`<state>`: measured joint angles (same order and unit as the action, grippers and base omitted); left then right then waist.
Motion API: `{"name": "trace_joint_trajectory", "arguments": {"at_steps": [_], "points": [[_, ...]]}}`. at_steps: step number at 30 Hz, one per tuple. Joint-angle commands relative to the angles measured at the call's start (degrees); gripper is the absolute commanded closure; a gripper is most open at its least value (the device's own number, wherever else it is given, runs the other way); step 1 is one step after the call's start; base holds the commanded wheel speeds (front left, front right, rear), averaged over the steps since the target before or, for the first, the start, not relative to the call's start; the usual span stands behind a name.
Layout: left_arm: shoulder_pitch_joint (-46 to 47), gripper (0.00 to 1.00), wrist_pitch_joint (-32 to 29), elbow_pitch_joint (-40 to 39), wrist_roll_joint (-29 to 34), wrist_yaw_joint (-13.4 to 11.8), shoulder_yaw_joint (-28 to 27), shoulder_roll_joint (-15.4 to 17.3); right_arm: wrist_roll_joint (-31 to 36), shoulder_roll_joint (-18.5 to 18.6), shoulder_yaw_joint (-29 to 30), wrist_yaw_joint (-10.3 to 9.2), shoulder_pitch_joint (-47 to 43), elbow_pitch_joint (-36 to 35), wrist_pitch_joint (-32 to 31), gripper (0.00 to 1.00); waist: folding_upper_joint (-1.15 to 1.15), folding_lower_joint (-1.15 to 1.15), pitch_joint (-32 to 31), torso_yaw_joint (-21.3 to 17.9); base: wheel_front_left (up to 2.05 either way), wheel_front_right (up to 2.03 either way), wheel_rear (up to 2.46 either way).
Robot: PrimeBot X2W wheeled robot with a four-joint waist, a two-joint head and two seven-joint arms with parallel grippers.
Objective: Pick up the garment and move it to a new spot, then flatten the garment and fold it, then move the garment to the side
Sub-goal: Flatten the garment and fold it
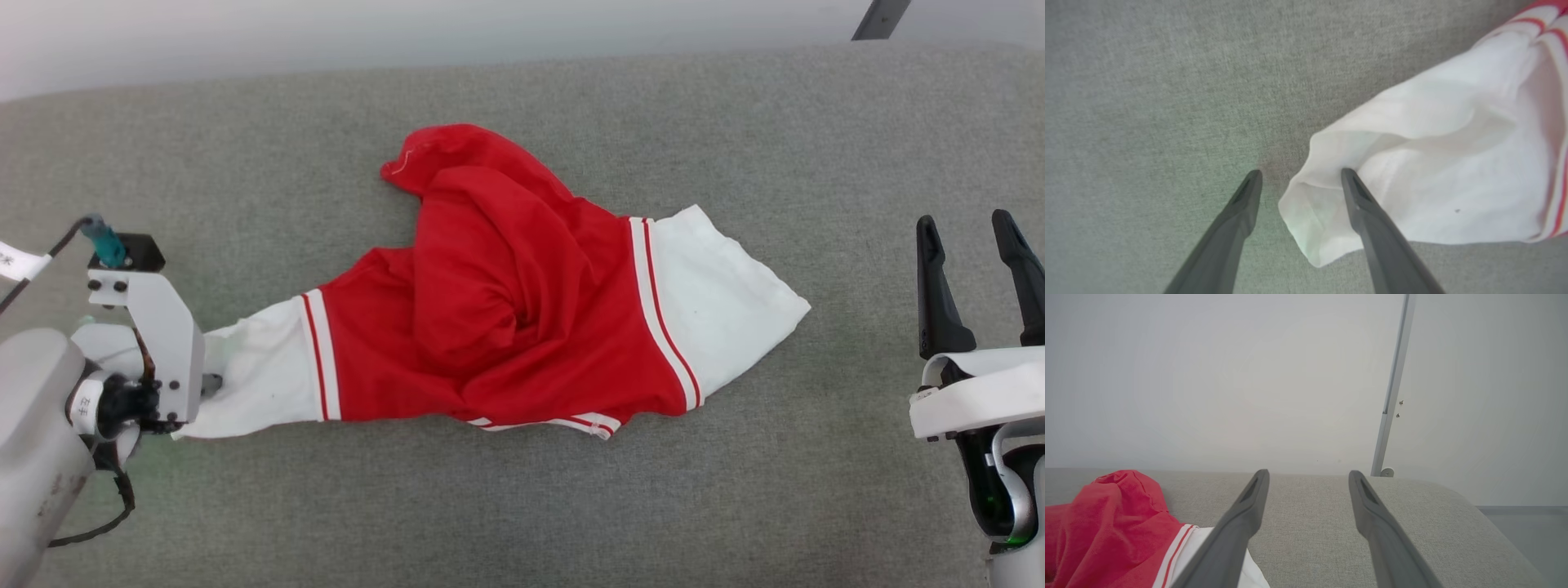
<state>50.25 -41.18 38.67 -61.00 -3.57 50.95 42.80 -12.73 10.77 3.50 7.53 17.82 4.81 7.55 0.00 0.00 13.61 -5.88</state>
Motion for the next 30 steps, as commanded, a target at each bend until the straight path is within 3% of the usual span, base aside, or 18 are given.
{"name": "trace_joint_trajectory", "arguments": {"at_steps": [1,11,12,15,22,30], "points": [[-0.58,0.00,-0.42,-0.25,-0.02,-0.64,0.13,0.20,-0.20,0.06,0.16,-0.09,0.18,-0.14,0.26,0.00,0.00,0.00,0.58,-0.36,0.00,0.00,0.00],[-3.49,0.00,-5.02,-1.56,-1.95,-3.20,0.88,0.83,0.05,0.00,0.60,-0.09,-0.11,0.02,0.43,0.00,0.00,0.00,1.28,-0.55,0.00,0.00,0.00],[-3.69,0.08,-5.35,-1.85,-2.07,-3.39,0.86,0.85,0.07,-0.04,0.63,-0.09,-0.19,0.03,0.39,0.00,0.00,0.00,1.25,-0.48,0.00,0.00,0.00],[-4.40,1.00,-5.44,-2.78,-3.26,-3.18,0.34,0.73,0.11,-0.15,0.57,-0.09,-0.27,0.01,0.20,0.00,0.00,0.00,1.27,-0.30,0.00,0.00,0.00],[-5.24,1.00,-4.84,-4.51,-4.51,-2.74,-0.43,0.74,-1.20,0.45,-0.55,-0.09,0.62,0.24,-1.70,0.00,0.00,0.00,1.81,0.24,0.00,0.00,0.00],[-3.71,1.00,-3.11,-6.89,-3.55,-3.32,-0.42,-0.79,-5.51,2.81,-4.65,-0.09,4.67,5.39,-11.82,0.00,0.00,0.00,3.90,2.26,0.00,0.00,0.00]]}}
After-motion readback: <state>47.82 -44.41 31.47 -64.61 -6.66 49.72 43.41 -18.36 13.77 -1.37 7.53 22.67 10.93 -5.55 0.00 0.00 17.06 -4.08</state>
